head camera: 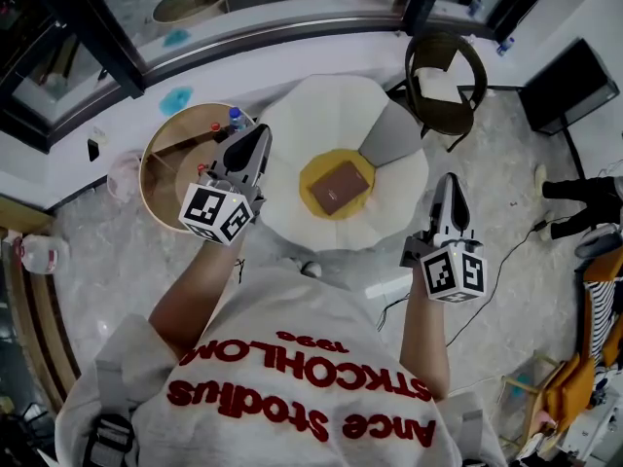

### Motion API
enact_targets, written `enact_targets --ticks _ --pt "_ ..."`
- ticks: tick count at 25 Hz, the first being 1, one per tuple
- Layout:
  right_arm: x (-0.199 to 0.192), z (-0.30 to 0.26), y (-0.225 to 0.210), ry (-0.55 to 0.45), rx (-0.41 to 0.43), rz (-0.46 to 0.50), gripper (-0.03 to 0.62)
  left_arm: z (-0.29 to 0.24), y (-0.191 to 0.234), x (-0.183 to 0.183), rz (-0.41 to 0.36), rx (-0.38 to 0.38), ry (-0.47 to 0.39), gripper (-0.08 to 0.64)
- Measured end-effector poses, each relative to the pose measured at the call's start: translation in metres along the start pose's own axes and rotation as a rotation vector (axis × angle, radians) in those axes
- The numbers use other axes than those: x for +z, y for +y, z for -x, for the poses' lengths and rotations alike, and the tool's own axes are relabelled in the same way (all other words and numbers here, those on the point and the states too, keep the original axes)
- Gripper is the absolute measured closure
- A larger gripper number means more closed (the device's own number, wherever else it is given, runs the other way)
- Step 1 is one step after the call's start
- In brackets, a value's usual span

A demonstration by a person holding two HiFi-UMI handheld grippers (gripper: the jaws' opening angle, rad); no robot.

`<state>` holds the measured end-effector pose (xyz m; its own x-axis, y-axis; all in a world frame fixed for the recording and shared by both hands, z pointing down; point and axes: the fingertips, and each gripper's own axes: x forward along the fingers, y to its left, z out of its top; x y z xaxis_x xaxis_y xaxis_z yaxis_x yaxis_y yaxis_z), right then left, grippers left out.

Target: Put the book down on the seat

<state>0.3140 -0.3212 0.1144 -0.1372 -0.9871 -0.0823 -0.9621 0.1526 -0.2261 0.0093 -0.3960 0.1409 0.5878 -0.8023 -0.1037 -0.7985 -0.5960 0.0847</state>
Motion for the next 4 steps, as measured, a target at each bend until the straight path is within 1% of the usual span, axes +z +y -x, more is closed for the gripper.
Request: enact_targets --ticks 4 --pt "0.003 -0.0044 0.0006 0.005 -0.003 0.003 0.566 -0.0035 0.0004 0.0041 -0.002 -0.005 0.004 0.545"
